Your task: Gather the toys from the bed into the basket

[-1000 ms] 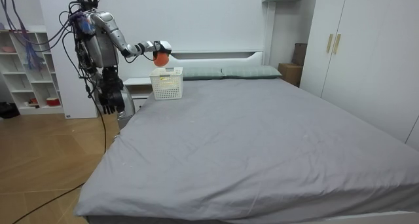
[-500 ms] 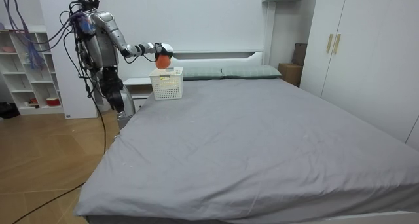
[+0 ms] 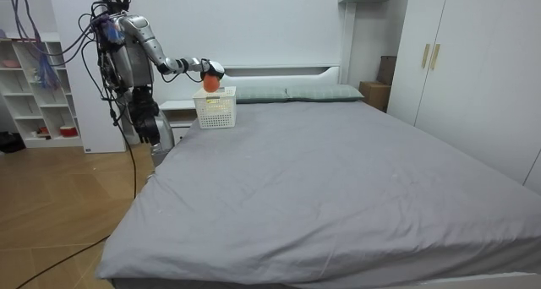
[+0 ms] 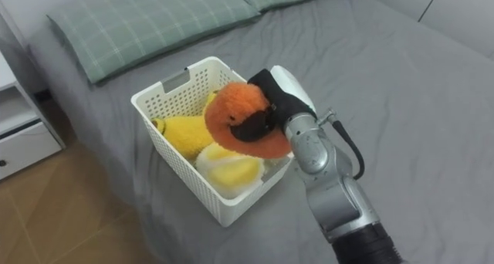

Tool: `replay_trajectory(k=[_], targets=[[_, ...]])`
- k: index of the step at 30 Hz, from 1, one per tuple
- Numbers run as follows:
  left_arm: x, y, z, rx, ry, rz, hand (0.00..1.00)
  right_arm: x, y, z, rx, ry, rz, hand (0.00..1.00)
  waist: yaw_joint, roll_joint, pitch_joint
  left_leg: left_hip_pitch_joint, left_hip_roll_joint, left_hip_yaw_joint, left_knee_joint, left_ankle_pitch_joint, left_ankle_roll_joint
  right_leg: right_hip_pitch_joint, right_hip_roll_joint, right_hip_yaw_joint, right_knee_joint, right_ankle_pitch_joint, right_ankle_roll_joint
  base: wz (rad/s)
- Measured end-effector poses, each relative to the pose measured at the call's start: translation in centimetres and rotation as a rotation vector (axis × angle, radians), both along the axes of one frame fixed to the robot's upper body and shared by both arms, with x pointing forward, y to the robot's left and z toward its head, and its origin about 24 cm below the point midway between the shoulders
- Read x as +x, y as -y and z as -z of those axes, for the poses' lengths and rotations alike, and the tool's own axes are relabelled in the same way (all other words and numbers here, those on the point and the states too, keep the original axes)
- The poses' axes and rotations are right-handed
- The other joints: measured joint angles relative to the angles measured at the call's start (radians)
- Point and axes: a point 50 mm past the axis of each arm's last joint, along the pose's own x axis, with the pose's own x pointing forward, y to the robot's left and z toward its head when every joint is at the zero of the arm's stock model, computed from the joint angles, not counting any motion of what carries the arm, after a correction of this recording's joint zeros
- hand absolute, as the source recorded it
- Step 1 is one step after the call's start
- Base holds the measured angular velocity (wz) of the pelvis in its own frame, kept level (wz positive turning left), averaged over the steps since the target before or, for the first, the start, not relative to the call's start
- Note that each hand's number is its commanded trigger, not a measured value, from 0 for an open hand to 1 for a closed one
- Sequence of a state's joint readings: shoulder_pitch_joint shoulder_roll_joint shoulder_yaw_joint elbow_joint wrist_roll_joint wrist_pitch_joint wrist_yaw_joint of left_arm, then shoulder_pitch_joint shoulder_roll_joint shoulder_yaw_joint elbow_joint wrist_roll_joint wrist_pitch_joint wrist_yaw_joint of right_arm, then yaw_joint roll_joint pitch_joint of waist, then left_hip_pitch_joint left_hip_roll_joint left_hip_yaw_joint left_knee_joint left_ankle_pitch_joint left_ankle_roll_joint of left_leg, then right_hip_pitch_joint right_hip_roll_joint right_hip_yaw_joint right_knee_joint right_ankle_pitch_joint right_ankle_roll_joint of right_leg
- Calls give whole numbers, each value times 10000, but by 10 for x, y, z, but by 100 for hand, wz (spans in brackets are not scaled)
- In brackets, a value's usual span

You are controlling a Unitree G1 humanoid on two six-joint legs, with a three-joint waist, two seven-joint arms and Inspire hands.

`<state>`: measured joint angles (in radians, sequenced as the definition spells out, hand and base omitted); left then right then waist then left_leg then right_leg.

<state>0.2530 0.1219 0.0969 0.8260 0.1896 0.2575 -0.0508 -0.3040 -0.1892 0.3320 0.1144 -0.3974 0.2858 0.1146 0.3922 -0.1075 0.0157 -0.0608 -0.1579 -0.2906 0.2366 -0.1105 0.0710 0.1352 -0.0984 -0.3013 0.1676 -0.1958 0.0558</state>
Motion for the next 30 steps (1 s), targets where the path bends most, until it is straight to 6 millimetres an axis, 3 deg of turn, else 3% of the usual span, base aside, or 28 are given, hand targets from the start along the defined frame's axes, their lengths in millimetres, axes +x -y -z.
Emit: replay_trajectory(k=[4, 5, 6, 8, 30], targets=[[1, 0, 0, -1, 15, 4, 0, 0, 0, 0, -2, 4, -2, 100, 1, -2, -1, -1, 0, 0, 2, -9, -16, -1, 0, 2, 5, 0, 0, 0], [1, 0, 0, -2, 15, 5, 0, 0, 0, 0, -2, 4, -1, 86, 0, -2, -1, -1, 0, 0, 2, -8, -17, -1, 0, 2, 6, 0, 0, 0], [1, 0, 0, -2, 15, 4, 0, 0, 0, 0, -2, 4, -1, 53, 0, -2, -1, -1, 0, 0, 2, -8, -16, -1, 1, 2, 6, 0, 0, 0], [1, 0, 0, -2, 15, 4, 0, 0, 0, 0, -2, 5, -1, 0, 0, -1, -1, -1, 0, 0, 2, -8, -16, -1, 2, 1, 5, 0, 0, 0], [3, -2, 0, 30, -8, -63, 0, 0, 0, 0, -6, 10, 9, 0, -11, -120, 20, -20, 19, 42, 8, -8, -21, -28, 11, -11, 12, 10, -15, 0]])
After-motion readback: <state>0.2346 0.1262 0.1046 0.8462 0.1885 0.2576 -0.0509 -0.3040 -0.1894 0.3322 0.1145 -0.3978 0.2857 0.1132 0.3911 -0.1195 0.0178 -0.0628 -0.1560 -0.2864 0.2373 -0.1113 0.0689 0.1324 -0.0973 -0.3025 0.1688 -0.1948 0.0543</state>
